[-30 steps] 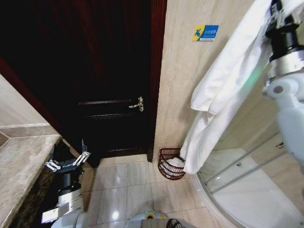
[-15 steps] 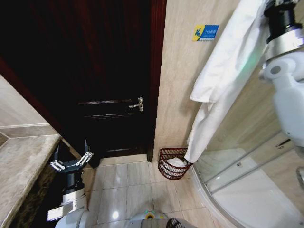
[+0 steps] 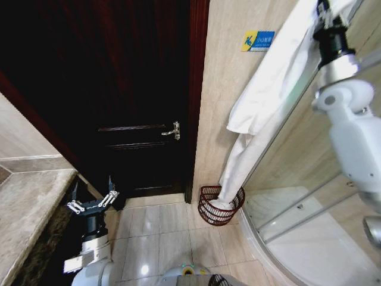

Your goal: Discard the used towel into the hamper.

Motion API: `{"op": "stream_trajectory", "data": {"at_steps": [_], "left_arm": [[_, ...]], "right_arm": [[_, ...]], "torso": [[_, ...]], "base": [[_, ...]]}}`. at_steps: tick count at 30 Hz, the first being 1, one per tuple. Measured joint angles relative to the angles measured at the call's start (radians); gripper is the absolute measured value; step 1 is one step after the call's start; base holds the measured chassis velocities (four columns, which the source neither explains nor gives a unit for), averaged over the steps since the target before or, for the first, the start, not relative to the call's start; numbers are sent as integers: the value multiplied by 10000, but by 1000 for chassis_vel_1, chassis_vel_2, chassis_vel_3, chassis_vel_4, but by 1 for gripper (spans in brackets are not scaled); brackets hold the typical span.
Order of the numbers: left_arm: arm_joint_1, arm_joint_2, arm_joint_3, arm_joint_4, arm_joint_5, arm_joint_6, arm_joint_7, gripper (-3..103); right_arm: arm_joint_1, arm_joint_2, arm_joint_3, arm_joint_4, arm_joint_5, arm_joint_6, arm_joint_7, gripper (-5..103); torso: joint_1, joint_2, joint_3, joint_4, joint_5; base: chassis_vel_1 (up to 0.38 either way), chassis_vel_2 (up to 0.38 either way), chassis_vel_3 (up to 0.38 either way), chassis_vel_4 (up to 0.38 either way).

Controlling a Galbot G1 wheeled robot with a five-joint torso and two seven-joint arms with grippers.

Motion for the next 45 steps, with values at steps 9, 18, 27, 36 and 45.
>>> {"op": "stream_trajectory", "data": {"at_steps": [9,18,27,36,45], "left_arm": [[2,-33,56,7,27,15,12,100],[23,-36,42,4,35,11,14,100],[-35,-36,94,64,47,27,27,100],[-14,-28,78,65,48,29,34,100],[-80,29,120,162,23,38,36,100]], "right_arm": [[-2796,147,1287,1129,-197,-3,99,5],[-3978,386,1715,1420,-385,37,52,5],[-4960,835,1635,1423,-838,177,-80,5],[-5219,1480,880,555,-1495,464,-396,5],[-6427,2048,753,230,-2156,808,-626,5]], "torso": [[0,0,1,2,2],[1,0,1,3,2],[1,0,1,2,1],[2,0,2,4,2],[1,0,1,-1,0]], "base": [[0,0,0,0],[0,0,0,0],[0,0,0,0],[0,0,0,0],[0,0,0,0]]}}
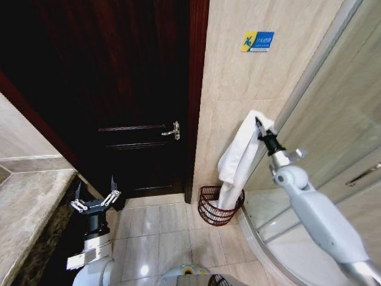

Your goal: Discard the used towel into the hamper.

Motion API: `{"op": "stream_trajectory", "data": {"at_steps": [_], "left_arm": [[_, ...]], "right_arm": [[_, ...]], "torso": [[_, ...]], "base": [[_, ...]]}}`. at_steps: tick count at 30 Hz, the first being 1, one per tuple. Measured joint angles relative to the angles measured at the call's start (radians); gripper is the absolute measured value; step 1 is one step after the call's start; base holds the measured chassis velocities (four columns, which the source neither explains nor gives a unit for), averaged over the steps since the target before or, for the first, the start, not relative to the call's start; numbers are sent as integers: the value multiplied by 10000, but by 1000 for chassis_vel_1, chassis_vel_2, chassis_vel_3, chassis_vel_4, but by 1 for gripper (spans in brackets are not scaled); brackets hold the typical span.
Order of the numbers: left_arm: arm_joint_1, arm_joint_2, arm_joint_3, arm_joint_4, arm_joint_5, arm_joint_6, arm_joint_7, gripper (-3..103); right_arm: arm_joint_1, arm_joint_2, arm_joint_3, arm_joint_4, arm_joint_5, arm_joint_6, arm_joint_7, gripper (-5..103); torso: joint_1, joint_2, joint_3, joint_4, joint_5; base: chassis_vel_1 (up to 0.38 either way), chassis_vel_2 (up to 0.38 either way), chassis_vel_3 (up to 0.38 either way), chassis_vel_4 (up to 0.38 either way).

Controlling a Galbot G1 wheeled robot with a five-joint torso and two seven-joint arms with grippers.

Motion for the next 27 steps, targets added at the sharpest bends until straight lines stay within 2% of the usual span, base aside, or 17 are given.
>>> {"op": "stream_trajectory", "data": {"at_steps": [11,27], "left_arm": [[18,138,83,28,0,55,19,100],[105,146,72,42,21,46,24,100]], "right_arm": [[-75,658,-796,-1461,-615,404,-339,5],[999,1754,-2007,-4875,-1657,1278,-697,5]], "torso": [[0,0,0,2,2],[1,-2,1,2,4]], "base": [[0,0,0,0],[0,0,0,0]]}}
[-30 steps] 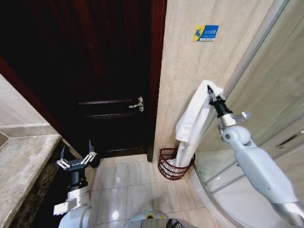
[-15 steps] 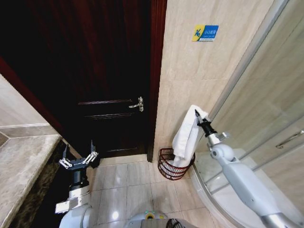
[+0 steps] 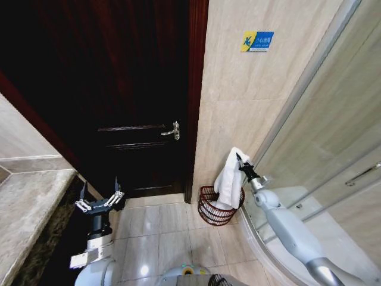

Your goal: Discard the used towel into the hamper.

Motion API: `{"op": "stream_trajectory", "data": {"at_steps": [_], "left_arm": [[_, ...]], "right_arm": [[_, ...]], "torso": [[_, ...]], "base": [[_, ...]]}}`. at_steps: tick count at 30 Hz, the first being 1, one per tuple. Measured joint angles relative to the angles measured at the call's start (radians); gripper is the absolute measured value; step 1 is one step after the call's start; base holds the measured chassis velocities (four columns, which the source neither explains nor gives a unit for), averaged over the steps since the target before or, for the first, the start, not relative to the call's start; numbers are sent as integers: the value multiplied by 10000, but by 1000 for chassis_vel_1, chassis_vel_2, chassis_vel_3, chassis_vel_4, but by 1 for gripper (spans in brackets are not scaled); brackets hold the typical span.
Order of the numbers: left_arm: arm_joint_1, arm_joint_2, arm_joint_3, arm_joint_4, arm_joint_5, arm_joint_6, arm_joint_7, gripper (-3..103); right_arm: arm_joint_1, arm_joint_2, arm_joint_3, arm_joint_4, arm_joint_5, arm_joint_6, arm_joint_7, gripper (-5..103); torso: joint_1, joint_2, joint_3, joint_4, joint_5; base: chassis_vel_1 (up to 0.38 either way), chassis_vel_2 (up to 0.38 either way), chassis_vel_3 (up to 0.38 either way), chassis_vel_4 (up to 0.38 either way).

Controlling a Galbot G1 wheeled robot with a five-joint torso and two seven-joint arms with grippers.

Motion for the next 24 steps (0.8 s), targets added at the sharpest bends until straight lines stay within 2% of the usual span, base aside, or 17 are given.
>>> {"op": "stream_trajectory", "data": {"at_steps": [11,12,14,16,19,20,22,23,24], "left_arm": [[25,52,-175,-34,-68,0,-3,100],[29,51,-181,-38,-71,0,-3,100],[33,31,-175,-38,-71,0,-3,100],[32,18,-164,-38,-70,0,-3,100],[16,-1,-121,-35,-63,0,-2,100],[16,-1,-121,-35,-63,0,-2,100],[-11,-4,-78,9,-58,-12,-1,100],[-11,-4,-78,9,-58,-12,-1,100],[-57,-17,-40,67,-49,-30,-1,100]], "right_arm": [[722,604,-198,-1891,-150,157,-190,5],[760,651,-217,-2072,-224,156,-222,3],[844,725,-265,-2455,-461,135,-333,12],[884,742,-308,-2592,-543,108,-379,12],[1040,753,-461,-2945,-907,-577,-407,28],[1040,753,-461,-2945,-907,-577,-407,28],[1140,734,-612,-3049,-1125,-1035,-280,39],[1140,734,-612,-3049,-1125,-1035,-280,39],[1248,698,-734,-3112,-1479,-1480,-133,45]], "torso": [[0,0,0,0,-3],[0,0,0,1,-2],[0,0,0,0,-2],[0,0,0,0,0],[0,0,0,0,-3],[0,0,0,0,-3],[0,0,0,0,1],[0,0,0,0,1],[0,0,0,0,-3]], "base": [[0,0,0,0],[0,0,0,0],[0,0,0,0],[0,0,0,0],[0,0,0,0],[0,0,0,0],[0,0,0,0],[0,0,0,0],[0,0,0,0]]}}
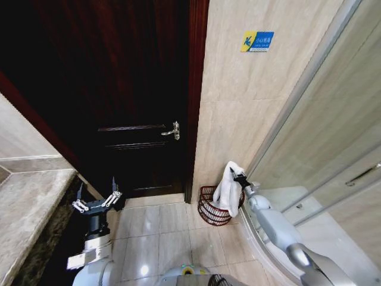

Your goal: Discard the used towel into the hamper.

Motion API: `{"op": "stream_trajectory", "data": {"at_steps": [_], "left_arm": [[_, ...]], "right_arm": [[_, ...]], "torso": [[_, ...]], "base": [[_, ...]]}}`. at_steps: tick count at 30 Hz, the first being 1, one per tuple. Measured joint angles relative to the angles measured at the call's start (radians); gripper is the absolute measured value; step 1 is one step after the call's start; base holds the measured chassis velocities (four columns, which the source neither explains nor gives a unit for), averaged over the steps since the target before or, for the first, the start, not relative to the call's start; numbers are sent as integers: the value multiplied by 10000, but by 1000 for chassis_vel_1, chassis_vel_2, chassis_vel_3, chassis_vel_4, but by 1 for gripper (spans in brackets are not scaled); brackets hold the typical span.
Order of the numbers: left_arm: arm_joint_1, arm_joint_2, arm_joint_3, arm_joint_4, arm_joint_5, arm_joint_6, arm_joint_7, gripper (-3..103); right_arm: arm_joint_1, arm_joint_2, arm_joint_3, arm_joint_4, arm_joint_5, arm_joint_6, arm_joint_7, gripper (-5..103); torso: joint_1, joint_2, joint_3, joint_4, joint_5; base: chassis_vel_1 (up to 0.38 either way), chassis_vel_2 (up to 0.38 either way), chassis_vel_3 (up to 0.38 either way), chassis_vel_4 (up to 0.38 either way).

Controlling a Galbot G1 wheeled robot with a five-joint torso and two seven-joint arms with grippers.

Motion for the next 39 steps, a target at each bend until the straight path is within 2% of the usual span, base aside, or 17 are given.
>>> {"op": "stream_trajectory", "data": {"at_steps": [2,4,6,7,9,10,12,15,16,22,24,25,28,34,39], "left_arm": [[-51,-19,38,64,2,-22,0,100],[-61,-18,39,93,1,-34,-2,100],[-89,13,29,173,-17,-68,-5,100],[-104,33,22,206,-28,-79,-7,100],[-131,52,19,245,-45,-89,-8,100],[-168,57,24,276,-54,-92,-10,100],[-195,56,44,295,-55,-92,-10,100],[-233,54,141,338,-54,-77,-11,100],[-235,58,153,347,-52,-74,-11,100],[-201,59,166,343,-39,-71,-11,100],[-158,45,184,337,-12,-99,-11,100],[-158,45,184,337,-12,-99,-11,100],[-139,-48,271,353,40,-179,-11,100],[-152,-128,373,423,95,-242,-10,100],[-225,-23,349,460,78,-212,-13,100]], "right_arm": [[110,-86,-231,-16,-378,-543,66,57],[130,-130,-338,21,-469,-757,66,57],[159,-195,-460,110,-693,-1201,69,68],[163,-210,-493,122,-756,-1289,73,73],[163,-214,-537,121,-891,-1347,76,73],[133,-196,-549,120,-972,-1347,76,84],[68,-178,-553,127,-1021,-1346,76,84],[-298,-168,-576,250,-1217,-1389,-147,99],[-402,-186,-600,288,-1262,-1470,-302,100],[-528,-279,-778,237,-1385,-2174,-1133,100],[-426,-428,-1102,46,-1457,-2942,-1904,100],[-426,-428,-1102,46,-1457,-2942,-1904,100],[-18,-495,-1396,-483,-2019,-3440,-2545,100],[562,-449,-1557,-1357,-2800,-3488,-2909,100],[423,-556,-1289,-1282,-2850,-3236,-2910,99]], "torso": [[0,0,0,0,0],[0,0,0,0,2],[0,0,0,0,2],[0,0,0,1,-2],[0,0,0,0,-1],[0,0,0,1,1],[0,0,0,1,1],[0,0,0,-1,3],[0,0,0,-1,2],[0,0,-1,0,2],[0,2,0,0,4],[0,2,0,0,4],[0,2,-1,-1,-1],[0,2,0,2,0],[0,2,0,0,0]], "base": [[0,0,0,0],[0,0,0,0],[0,0,0,0],[0,0,0,0],[0,0,0,0],[0,0,0,0],[0,0,0,0],[0,0,0,0],[0,0,0,0],[0,0,0,0],[0,0,0,0],[0,0,0,0],[0,0,0,0],[0,0,0,0],[0,0,0,0]]}}
